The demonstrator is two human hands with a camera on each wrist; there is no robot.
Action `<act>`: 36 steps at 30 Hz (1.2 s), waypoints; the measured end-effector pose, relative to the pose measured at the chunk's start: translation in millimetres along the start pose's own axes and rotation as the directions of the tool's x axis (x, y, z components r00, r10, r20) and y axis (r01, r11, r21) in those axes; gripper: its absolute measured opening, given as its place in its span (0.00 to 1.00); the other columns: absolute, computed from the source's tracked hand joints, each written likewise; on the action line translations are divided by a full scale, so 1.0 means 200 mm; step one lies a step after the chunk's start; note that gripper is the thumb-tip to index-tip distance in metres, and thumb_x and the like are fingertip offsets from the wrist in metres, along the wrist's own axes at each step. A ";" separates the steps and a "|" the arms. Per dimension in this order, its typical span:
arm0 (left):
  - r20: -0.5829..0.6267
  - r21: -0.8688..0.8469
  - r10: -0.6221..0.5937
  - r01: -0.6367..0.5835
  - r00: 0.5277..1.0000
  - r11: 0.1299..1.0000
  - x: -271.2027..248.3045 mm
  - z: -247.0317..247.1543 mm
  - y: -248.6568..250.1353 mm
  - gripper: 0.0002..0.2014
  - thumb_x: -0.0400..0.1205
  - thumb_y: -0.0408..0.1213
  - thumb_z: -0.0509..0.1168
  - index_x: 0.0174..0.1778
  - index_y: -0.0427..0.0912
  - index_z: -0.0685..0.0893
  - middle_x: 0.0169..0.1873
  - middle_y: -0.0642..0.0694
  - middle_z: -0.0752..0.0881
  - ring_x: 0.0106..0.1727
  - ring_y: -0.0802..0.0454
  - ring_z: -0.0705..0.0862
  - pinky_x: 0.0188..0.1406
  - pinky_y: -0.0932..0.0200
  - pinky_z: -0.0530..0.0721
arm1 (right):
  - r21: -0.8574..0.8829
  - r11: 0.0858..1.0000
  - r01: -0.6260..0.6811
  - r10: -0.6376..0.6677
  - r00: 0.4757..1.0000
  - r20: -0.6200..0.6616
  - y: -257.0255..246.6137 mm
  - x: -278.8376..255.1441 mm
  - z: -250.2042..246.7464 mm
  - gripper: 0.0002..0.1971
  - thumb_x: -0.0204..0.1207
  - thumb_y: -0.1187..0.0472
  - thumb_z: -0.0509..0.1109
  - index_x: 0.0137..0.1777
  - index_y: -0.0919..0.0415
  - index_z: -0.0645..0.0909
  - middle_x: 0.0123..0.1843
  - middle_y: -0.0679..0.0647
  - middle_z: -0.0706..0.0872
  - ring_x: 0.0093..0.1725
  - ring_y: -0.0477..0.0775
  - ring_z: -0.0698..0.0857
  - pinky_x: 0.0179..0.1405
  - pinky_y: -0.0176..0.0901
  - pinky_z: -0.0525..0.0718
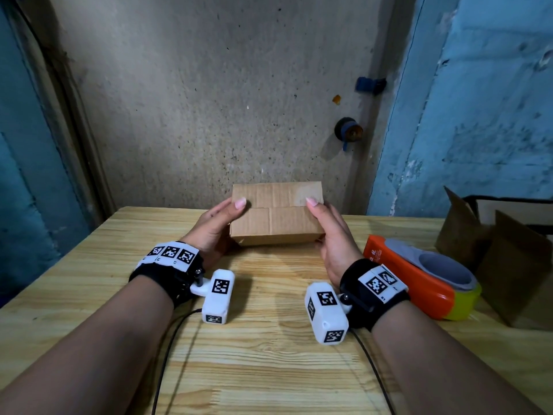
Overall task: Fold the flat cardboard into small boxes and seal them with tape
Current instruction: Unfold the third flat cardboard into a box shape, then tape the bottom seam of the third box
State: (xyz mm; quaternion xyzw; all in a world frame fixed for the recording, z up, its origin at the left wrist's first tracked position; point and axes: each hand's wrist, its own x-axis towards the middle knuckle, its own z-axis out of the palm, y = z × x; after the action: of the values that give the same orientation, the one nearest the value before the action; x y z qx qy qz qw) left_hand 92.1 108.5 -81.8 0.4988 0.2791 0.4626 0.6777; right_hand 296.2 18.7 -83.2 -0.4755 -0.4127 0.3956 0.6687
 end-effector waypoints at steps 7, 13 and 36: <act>-0.001 0.187 -0.120 0.118 0.993 0.975 -0.05 0.07 0.06 0.31 0.72 0.69 0.70 0.70 0.63 0.81 0.70 0.57 0.71 0.71 0.48 0.71 0.76 0.34 0.68 | -0.055 0.993 -0.105 0.106 0.994 0.016 0.01 0.03 -0.01 0.45 0.56 0.21 0.80 0.70 0.47 0.86 0.67 0.48 0.91 0.72 0.53 0.86 0.80 0.68 0.76; -0.010 0.273 -0.217 0.211 0.976 0.939 -0.03 0.07 0.09 0.24 0.82 0.65 0.61 0.52 0.49 0.91 0.47 0.39 0.94 0.42 0.48 0.93 0.48 0.51 0.85 | -0.131 0.963 -0.237 0.244 0.969 0.045 -0.05 0.01 -0.01 0.21 0.81 0.34 0.67 0.55 0.47 0.92 0.56 0.53 0.95 0.62 0.56 0.91 0.73 0.63 0.82; -0.315 0.865 0.041 0.268 0.948 0.425 -0.14 0.23 0.42 0.23 0.77 0.55 0.76 0.50 0.35 0.90 0.48 0.40 0.91 0.52 0.40 0.89 0.49 0.54 0.83 | -0.450 0.841 -0.300 0.276 0.954 -0.120 -0.27 0.00 0.14 0.28 0.93 0.49 0.59 0.92 0.45 0.61 0.90 0.55 0.68 0.84 0.62 0.73 0.81 0.49 0.71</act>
State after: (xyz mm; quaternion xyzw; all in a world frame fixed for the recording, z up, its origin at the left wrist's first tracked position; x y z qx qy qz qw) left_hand 89.6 70.8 9.2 0.6889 0.6108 0.2623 0.2891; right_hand 277.4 13.9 -24.9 -0.6874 -0.4018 0.3693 0.4792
